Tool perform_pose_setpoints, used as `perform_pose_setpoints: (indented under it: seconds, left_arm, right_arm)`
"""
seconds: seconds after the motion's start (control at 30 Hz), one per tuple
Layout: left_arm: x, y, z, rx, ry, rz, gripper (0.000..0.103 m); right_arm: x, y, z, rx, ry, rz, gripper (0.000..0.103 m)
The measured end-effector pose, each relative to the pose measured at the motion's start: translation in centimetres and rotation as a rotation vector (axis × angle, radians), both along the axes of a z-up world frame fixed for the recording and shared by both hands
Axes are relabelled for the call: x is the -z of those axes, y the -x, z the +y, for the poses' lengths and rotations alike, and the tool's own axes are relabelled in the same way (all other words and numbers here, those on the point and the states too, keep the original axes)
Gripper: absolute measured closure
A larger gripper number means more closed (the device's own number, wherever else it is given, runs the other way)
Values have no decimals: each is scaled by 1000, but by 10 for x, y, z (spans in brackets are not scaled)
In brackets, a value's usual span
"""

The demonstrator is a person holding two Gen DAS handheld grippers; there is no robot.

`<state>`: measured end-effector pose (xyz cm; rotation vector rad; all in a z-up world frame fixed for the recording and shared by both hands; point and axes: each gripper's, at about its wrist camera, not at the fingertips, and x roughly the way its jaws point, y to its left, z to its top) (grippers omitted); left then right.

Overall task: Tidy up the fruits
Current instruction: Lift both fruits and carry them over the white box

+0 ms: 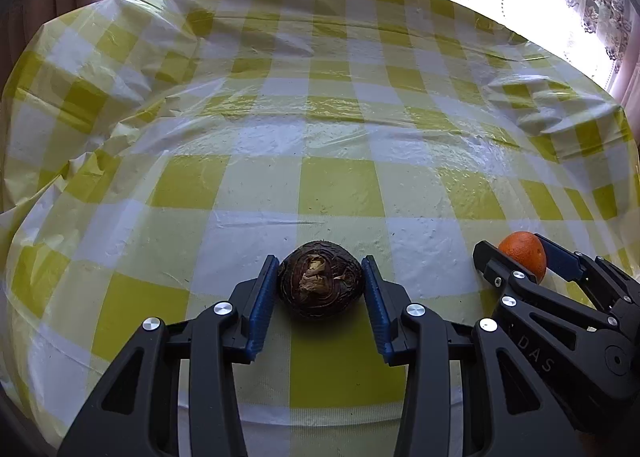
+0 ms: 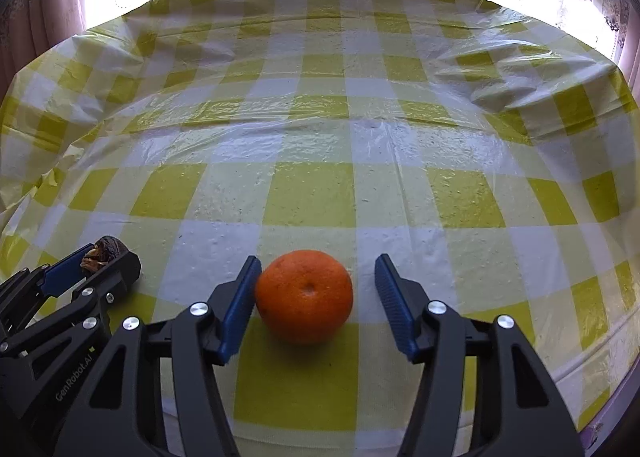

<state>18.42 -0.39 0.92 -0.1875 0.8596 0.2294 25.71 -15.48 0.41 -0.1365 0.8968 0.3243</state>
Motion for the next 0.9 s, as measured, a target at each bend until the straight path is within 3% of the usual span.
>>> perform_pose_setpoints:
  seconds: [0.17, 0.23, 0.3, 0.37, 0.43, 0.5, 0.9]
  left_arm:
    - [0, 4, 0, -6, -2, 3, 63]
    - [0, 6, 0, -5, 0, 5, 63]
    - [0, 9, 1, -6, 6, 6, 63]
    - [0, 12, 1, -6, 11, 8, 63]
    - [0, 15, 1, -5, 12, 10, 63]
    - [-1, 18, 0, -3, 19, 13, 63]
    - [-5, 48, 3, 24, 102, 8, 63]
  right_arm:
    - [-1, 5, 4, -21, 11, -12, 58]
    - [-1, 7, 5, -21, 23, -15, 58]
    - [0, 7, 2, -5, 22, -5, 37]
    - [1, 7, -4, -6, -5, 8, 37]
    - [1, 9, -4, -12, -3, 5, 43]
    - [-1, 12, -4, -29, -5, 1, 61]
    - [-10, 41, -16, -56, 17, 12, 62]
